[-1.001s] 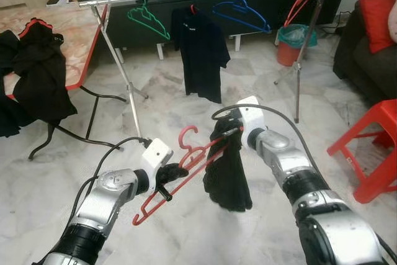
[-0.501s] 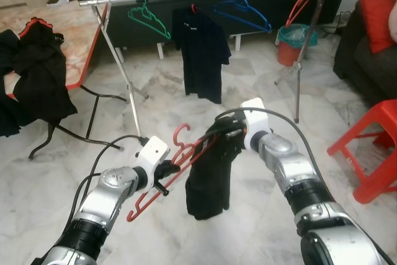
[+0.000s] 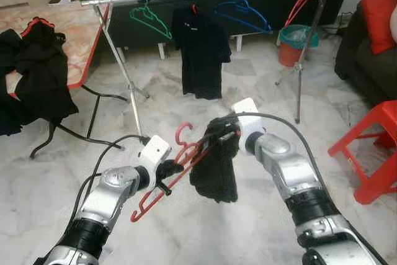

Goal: Hang hanger

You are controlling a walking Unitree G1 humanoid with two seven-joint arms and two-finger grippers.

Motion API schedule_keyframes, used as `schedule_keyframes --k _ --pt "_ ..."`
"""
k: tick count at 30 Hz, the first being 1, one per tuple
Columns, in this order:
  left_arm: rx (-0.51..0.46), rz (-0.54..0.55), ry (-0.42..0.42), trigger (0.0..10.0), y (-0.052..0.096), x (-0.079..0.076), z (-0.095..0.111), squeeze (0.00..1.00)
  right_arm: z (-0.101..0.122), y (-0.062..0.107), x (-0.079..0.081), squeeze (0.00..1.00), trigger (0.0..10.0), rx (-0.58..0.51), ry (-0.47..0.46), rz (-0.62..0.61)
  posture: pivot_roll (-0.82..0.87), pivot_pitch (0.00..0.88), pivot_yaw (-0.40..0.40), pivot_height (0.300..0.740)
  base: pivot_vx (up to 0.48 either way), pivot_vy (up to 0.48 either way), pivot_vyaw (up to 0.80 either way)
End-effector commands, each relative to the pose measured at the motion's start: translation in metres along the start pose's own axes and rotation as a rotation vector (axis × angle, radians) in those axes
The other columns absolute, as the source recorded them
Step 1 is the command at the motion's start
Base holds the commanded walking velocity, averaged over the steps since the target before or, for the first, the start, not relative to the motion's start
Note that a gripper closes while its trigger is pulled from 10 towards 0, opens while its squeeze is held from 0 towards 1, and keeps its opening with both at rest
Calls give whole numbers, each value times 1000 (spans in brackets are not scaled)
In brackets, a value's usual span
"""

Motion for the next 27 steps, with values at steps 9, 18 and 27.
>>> schedule_keyframes --k 9,18,27 --pt "-109 -73 7 10000 4 -8 21 0 15 11 25 0 10000 -37 94 129 -60 50 69 740 0 0 0" --pt "-131 -40 25 10000 1 -5 25 0 18 34 48 0 10000 -55 198 313 -69 52 72 740 0 0 0" --pt "-205 45 54 10000 -1 7 39 0 3 51 50 0 10000 1 272 391 -80 56 73 740 0 0 0"
Point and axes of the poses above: a point about 5 cm out from each wrist's last joint towards the gripper, its own y axis pointing back from the gripper into the wrist, its own z axis along the axis of the wrist's last joint, x = y × z, the point moved 4 cm from there along -y, pointing out of the wrist towards the gripper, and after that the axes turned 8 degrees about -y, right-handed, at the moved point
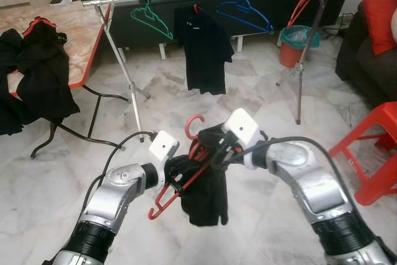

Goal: Hang hanger

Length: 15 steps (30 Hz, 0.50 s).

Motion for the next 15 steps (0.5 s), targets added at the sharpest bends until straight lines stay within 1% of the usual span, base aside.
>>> schedule_keyframes --k 1,4,6,7,9,11,15 --pt "-74 81 -15 10000 4 18 19 0 0 -2 12 0 10000 2 17 50 -80 56 73 740 0 0 0" --pt "-123 124 0 10000 4 25 28 0 -4 0 11 0 10000 13 10 51 -80 57 71 740 0 0 0" --pt "-141 137 7 10000 4 26 31 0 -5 1 13 0 10000 14 11 65 -80 59 70 740 0 0 0" --pt "-175 148 28 10000 4 27 36 0 -6 3 17 0 10000 4 8 94 -80 60 69 740 0 0 0" --pt "-183 152 32 10000 4 28 38 0 -6 4 19 0 10000 2 8 104 -80 60 69 740 0 0 0" --pt "-196 158 33 10000 4 28 40 0 -14 8 20 0 10000 45 30 116 -81 61 67 740 0 0 0" --pt "-203 172 30 10000 4 29 41 0 -21 11 15 0 10000 73 33 97 -85 61 66 740 0 0 0"
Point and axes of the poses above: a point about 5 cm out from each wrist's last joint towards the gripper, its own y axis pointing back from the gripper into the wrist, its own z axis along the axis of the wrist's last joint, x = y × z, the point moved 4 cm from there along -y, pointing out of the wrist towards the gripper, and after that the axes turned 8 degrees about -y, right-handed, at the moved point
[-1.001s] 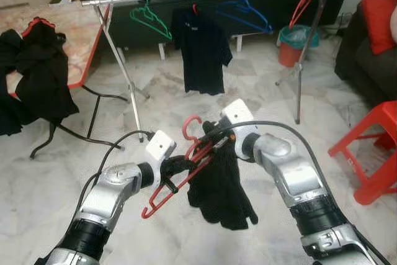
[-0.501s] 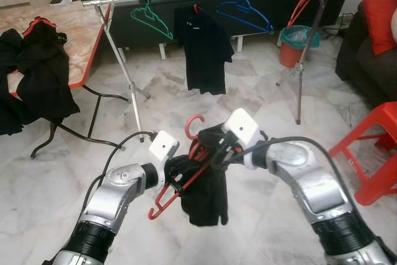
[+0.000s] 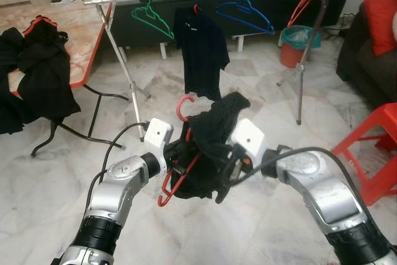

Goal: Hang hanger

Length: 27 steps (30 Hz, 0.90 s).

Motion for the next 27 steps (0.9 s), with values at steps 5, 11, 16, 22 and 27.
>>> schedule_keyframes --k 5,11,16,22,27 --pt "-107 41 -26 10000 -1 9 26 0 -6 -3 4 1000 10000 24 13 14 -84 61 65 740 0 0 0" --pt "-107 26 -17 10000 0 6 25 0 -4 -5 -4 1000 10000 10 2 -39 -83 59 66 740 0 0 0" --pt "-109 7 -9 10000 0 3 24 0 3 -6 -15 1000 10000 -22 8 -102 -80 55 63 740 0 0 0" --pt "-107 -7 -2 10000 0 0 23 0 8 -6 -19 1000 10000 -40 9 -129 -82 51 62 740 0 0 0" --pt "-108 -4 -2 10000 0 1 22 0 1 -7 -6 1000 10000 -3 33 -54 -82 52 61 740 0 0 0"
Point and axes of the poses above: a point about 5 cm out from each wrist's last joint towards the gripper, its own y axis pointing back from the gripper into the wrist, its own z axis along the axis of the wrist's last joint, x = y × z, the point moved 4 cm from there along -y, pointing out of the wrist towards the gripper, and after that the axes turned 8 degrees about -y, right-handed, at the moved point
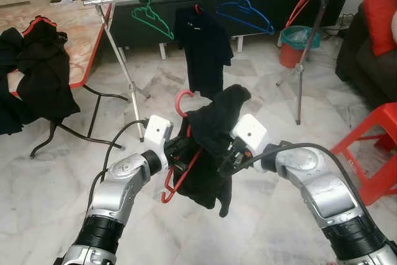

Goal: Hang hanger

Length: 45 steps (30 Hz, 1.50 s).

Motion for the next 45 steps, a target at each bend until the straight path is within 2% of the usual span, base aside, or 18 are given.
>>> schedule_keyframes --k 1,4,9,20,21,23,27,30,39,42,45 --pt "-63 13 -22 10000 2 5 16 0 -1 -1 10 1000 10000 11 16 46 -82 52 61 740 0 0 0" --pt "-63 15 -22 10000 2 5 16 0 -2 -1 9 1000 10000 17 12 39 -84 55 61 740 0 0 0" --pt "-58 16 -25 10000 3 6 15 0 -16 4 7 1000 10000 107 59 48 -85 56 61 740 0 0 0" --pt "-56 25 -31 10000 2 7 14 0 -15 7 5 1000 10000 102 57 47 -86 60 59 740 0 0 0" --pt "-58 27 -29 10000 2 7 15 0 -12 6 -2 1000 10000 85 50 3 -86 60 59 740 0 0 0" --pt "-59 27 -28 10000 2 7 14 0 -9 6 -6 1000 10000 72 55 -21 -86 60 59 740 0 0 0" --pt "-56 21 -21 10000 2 6 13 0 10 3 -25 1000 10000 -21 7 -150 -88 61 61 740 0 0 0" --pt "-54 17 -18 10000 2 5 13 0 14 2 -31 1000 10000 -42 -35 -184 -87 65 61 740 0 0 0" --pt "-43 6 -20 10000 3 4 11 0 3 2 -20 1000 10000 14 -15 -100 -87 64 62 740 0 0 0" --pt "-39 -12 -17 10000 3 1 10 0 -9 9 -7 1000 10000 83 57 5 -87 64 62 740 0 0 0" --pt "-37 -14 -18 10000 3 1 9 0 -11 10 -9 1000 10000 100 65 2 -93 65 63 740 0 0 0"
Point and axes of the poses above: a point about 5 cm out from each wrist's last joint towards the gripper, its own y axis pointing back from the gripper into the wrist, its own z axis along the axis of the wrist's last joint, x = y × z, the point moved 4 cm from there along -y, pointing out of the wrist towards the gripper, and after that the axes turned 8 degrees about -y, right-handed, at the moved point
